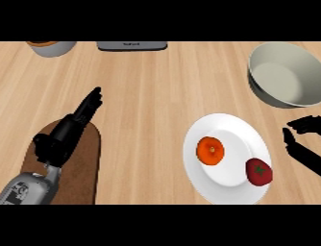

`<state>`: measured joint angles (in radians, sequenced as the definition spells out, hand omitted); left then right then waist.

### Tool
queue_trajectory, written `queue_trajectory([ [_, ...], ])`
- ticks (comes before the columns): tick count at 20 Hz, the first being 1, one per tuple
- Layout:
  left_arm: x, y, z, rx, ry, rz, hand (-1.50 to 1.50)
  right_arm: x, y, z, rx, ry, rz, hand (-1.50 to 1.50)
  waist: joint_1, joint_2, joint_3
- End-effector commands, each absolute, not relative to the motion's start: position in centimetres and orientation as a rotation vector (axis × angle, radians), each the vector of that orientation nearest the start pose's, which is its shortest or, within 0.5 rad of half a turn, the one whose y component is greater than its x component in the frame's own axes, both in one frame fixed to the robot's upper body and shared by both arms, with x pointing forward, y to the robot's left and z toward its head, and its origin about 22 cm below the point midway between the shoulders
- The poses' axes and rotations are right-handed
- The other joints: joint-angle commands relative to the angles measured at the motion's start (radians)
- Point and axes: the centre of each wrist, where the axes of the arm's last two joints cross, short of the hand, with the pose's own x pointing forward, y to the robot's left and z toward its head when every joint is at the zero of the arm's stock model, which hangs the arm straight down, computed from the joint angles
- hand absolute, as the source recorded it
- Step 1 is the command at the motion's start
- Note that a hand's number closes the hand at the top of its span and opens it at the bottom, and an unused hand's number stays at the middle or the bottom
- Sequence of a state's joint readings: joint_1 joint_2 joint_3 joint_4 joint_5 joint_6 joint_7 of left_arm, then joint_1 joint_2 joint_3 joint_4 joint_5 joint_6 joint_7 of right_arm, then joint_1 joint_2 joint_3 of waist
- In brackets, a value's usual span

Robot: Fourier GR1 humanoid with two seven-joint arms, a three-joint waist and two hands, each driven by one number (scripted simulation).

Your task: Pick the tomato from the plate and place it in the bowl

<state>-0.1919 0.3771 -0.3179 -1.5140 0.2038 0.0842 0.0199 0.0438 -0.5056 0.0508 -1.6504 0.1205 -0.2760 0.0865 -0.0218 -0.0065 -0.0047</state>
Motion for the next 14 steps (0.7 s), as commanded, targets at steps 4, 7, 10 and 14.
queue_trajectory([
  [4,28.1,21.0,3.0,-0.175,-1.588,-0.379,0.00,21.2,-29.3,-0.1,-0.722,-1.493,0.403,-1.50,0.017,0.009,0.004],
  [7,26.7,19.4,2.7,-0.173,-1.574,-0.373,0.00,22.9,-29.9,3.4,-0.824,-1.389,0.629,-1.50,0.030,0.009,0.002],
  [10,27.1,20.3,2.3,-0.162,-1.576,-0.370,0.00,23.2,-29.9,5.9,-0.882,-1.237,0.755,-1.50,0.024,0.007,0.000],
  [14,27.4,20.2,3.0,-0.190,-1.580,-0.403,0.00,23.7,-30.3,6.5,-0.917,-0.919,0.983,-1.50,0.039,0.011,-0.001],
])
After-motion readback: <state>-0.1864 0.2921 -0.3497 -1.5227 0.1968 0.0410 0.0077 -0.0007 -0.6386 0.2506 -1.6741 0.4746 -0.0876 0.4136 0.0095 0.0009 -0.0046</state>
